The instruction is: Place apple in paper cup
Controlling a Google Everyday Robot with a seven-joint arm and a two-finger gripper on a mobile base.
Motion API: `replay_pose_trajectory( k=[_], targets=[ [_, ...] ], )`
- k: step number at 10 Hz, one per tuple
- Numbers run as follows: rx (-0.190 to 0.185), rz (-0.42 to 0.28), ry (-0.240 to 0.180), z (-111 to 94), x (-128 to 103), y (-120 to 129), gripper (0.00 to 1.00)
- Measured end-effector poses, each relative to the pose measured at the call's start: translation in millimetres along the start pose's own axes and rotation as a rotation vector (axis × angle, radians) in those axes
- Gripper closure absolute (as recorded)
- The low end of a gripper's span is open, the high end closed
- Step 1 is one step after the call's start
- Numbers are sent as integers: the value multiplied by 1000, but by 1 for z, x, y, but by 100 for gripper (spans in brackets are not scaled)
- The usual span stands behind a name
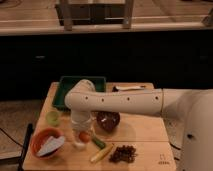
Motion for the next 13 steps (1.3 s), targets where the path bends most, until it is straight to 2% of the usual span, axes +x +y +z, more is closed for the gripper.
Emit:
replay_pose_trajectory(
  k=[6, 10, 11, 13],
  targets=[
    [14, -36, -20, -6, -7, -19, 100],
    [19, -61, -52, -7, -8, -31, 100],
    [20, -65, -55, -7, -8, -32, 98],
    [19, -68, -63, -7, -7, -33, 78]
  ],
)
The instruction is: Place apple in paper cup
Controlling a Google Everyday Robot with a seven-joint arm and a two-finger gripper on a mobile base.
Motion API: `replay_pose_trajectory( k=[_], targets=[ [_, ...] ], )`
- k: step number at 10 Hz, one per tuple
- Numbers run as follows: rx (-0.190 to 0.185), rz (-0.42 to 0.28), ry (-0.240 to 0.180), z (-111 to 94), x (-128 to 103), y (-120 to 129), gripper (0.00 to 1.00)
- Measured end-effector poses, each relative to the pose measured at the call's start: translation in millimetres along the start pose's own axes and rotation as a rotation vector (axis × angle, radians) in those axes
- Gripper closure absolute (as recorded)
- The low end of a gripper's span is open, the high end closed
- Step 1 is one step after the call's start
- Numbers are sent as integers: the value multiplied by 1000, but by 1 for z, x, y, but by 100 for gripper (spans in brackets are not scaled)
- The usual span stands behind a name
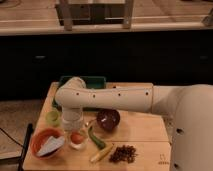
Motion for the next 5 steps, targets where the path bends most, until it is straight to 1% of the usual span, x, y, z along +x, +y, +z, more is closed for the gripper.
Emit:
replay_pose_trajectory(
  k=[1, 2, 3, 4, 5],
  targets=[
    [-2, -2, -4, 0, 0, -1, 69],
    [-4, -1, -8, 1, 1, -1, 56],
    [-6, 2, -10, 1, 1, 0, 45],
    [-7, 4, -10, 1, 1, 0, 39],
    [-11, 2, -13, 3, 1, -1, 27]
  ],
)
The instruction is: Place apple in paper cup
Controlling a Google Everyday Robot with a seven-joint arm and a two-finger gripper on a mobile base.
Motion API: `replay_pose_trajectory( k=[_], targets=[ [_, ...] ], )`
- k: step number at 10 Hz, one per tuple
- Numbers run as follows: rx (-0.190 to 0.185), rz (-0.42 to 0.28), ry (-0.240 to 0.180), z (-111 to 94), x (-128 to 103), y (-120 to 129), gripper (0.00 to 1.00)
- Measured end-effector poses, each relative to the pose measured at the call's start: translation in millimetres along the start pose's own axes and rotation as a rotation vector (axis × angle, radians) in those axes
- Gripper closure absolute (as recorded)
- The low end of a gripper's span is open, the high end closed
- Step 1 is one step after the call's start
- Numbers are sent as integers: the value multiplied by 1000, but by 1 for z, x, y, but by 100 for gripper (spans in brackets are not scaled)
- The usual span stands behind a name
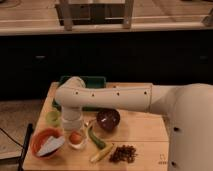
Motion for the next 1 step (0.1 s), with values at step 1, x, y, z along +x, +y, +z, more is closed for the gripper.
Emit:
replay_pose_trajectory(
  k=[1],
  targets=[
    [-2, 1, -2, 1, 0, 0, 21]
  ],
)
